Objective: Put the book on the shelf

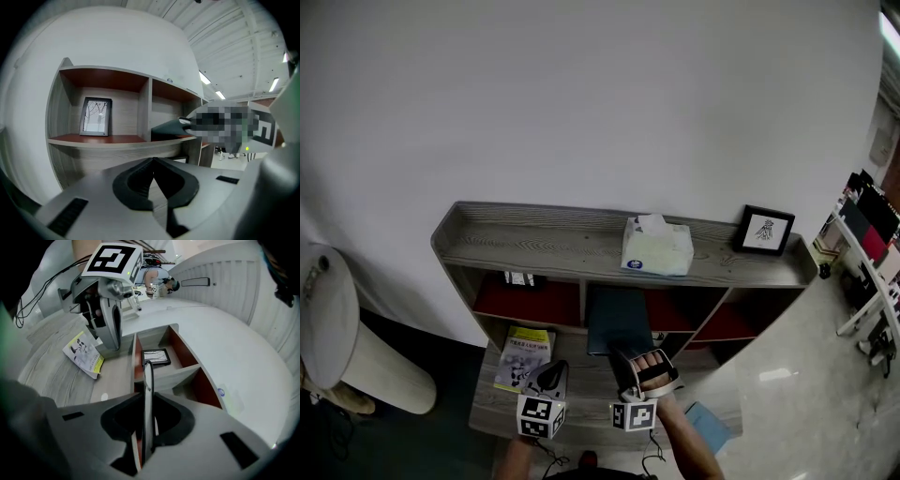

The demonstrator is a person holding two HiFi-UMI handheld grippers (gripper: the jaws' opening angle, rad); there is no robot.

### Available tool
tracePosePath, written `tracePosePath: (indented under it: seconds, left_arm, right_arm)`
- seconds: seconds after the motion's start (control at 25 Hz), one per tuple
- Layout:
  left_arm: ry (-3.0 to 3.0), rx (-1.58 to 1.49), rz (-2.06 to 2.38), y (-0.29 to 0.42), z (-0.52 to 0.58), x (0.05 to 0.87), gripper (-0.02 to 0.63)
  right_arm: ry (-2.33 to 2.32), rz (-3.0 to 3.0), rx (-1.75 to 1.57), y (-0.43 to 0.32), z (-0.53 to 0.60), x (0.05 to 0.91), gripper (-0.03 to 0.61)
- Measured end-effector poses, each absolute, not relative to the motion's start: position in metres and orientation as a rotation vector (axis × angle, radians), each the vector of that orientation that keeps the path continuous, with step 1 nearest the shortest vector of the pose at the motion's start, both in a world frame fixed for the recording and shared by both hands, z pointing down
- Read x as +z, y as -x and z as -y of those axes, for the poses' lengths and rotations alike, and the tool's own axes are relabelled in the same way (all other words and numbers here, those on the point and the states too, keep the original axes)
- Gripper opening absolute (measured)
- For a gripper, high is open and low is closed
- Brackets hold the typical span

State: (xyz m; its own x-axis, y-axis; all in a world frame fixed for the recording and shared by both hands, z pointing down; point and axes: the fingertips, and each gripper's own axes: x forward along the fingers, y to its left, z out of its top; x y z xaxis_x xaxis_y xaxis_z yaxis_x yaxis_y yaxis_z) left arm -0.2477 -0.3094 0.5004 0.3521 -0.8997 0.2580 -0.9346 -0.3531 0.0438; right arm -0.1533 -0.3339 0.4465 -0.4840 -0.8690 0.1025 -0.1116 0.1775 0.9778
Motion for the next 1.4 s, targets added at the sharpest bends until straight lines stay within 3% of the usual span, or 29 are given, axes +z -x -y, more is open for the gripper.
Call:
tracePosePath:
  seconds: [1.0,1.4]
  left_arm:
    - [-2.409,0.302,1.596,0.255,0.319,0.522,0.006]
    - [-2.403,0.317,1.605,0.256,0.313,0.523,0.006]
  right_arm:
    - [-0.887,1.779,-1.354,0.17,0.336,0.484,0.088]
    - [-0.944,1.813,-1.293,0.167,0.338,0.488,0.137]
